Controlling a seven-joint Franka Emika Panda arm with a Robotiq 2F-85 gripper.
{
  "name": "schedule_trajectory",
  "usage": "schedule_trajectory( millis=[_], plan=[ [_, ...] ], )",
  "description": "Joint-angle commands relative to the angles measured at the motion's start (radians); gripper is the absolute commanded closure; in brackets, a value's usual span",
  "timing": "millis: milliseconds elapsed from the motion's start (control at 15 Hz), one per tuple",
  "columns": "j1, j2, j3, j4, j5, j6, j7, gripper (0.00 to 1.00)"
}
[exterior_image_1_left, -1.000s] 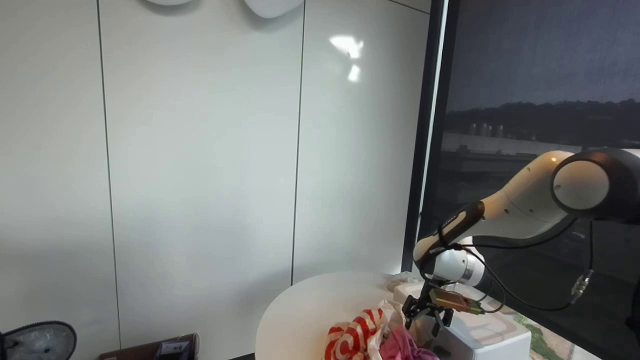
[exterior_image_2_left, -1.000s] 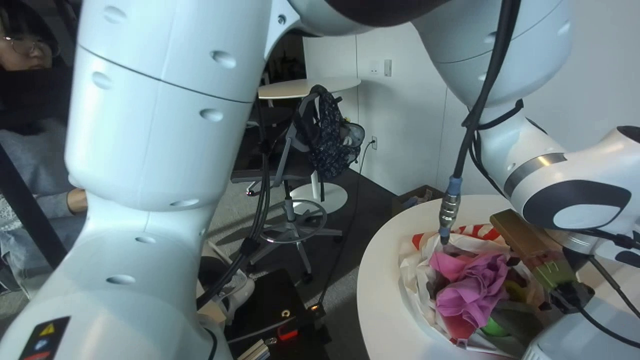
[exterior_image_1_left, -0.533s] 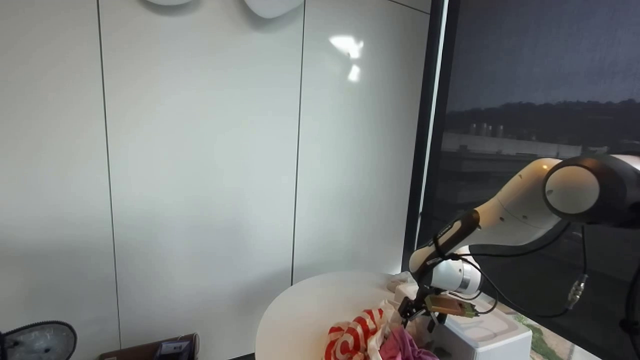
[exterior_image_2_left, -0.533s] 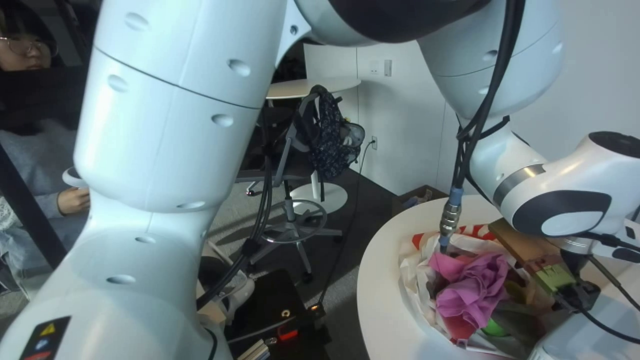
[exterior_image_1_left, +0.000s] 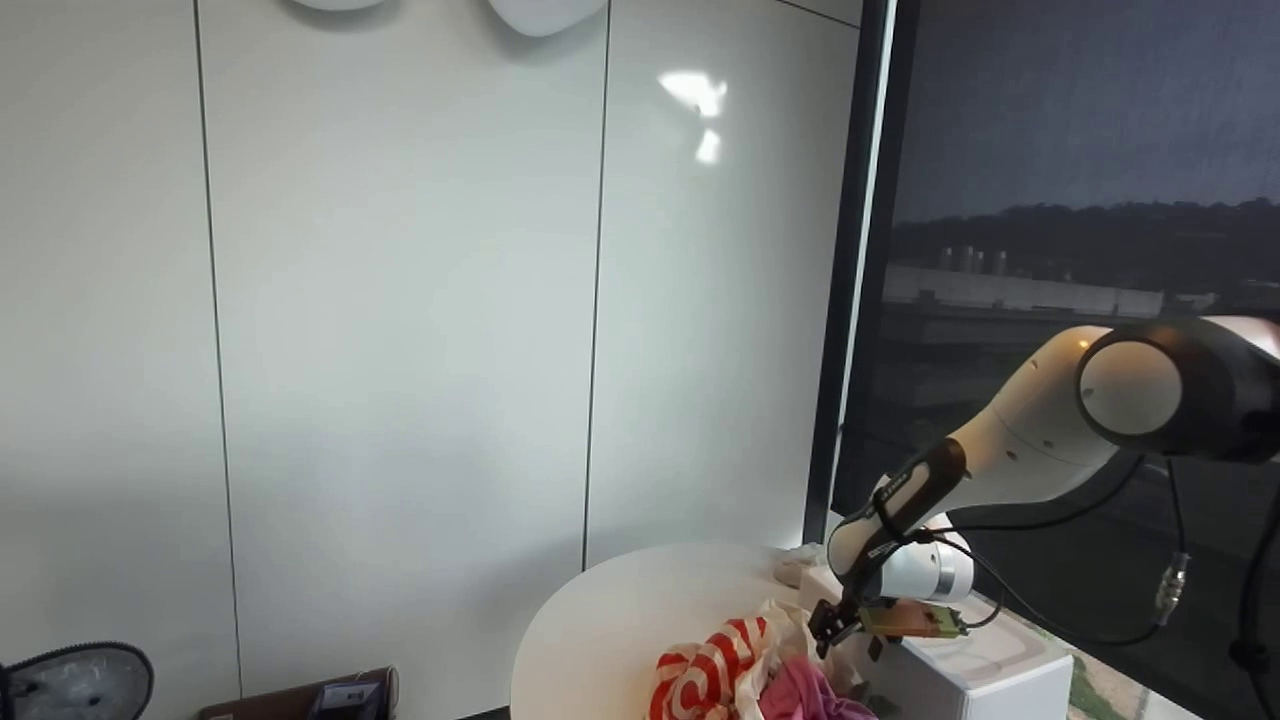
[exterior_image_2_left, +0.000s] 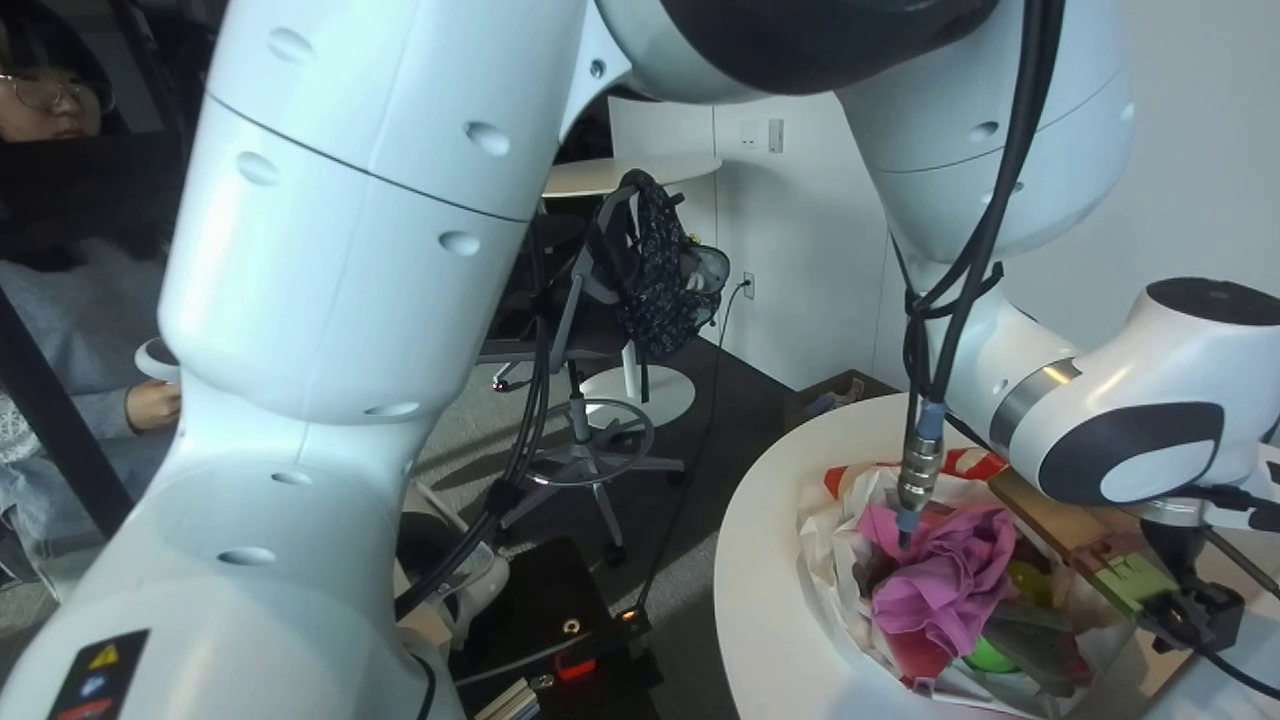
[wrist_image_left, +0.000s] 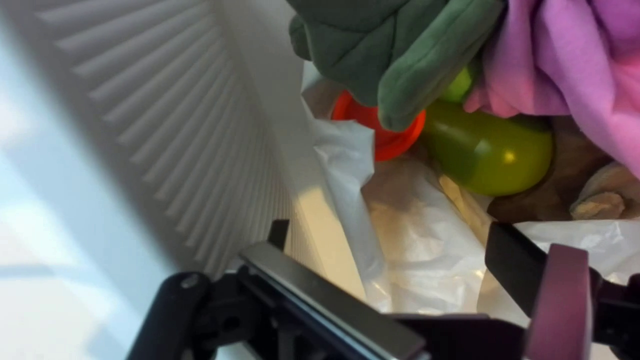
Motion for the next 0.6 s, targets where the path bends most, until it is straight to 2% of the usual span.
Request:
schedule_trajectory(
  millis=[0,533],
  plan=[
    [0.011,0.021,-0.005,-0.005,-0.028,0.027,0.040,0.00],
    [0.031,0.124,-0.027,0.036,-0.045,0.131,0.081,0.00]
  ],
)
